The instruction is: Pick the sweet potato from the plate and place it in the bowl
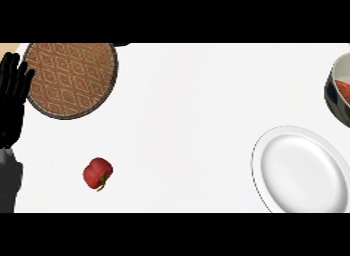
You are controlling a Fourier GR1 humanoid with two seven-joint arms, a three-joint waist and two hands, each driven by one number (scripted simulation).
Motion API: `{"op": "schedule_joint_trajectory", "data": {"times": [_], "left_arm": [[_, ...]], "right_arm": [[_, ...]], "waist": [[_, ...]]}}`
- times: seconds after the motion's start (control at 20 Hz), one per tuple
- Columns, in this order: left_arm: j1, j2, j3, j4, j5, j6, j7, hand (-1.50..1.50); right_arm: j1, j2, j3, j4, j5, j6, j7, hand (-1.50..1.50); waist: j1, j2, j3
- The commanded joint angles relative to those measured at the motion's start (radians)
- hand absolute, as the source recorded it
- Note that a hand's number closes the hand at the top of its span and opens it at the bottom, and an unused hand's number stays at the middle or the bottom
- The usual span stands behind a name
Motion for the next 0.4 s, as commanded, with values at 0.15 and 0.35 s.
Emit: {"op": "schedule_joint_trajectory", "data": {"times": [0.15, 0.35], "left_arm": [[0.022, -0.008, -0.002, -0.001, -0.003, -0.003, -0.020, 0.00], [0.009, 0.004, 0.019, 0.012, 0.003, -0.001, -0.030, 0.00]], "right_arm": [[0.118, -0.108, -0.089, 0.055, -0.078, 0.137, -0.066, -1.50], [0.212, -0.105, -0.104, 0.069, -0.090, 0.200, -0.141, -1.50]], "waist": [[-0.004, 0.001, 0.004], [-0.018, 0.003, 0.007]]}}
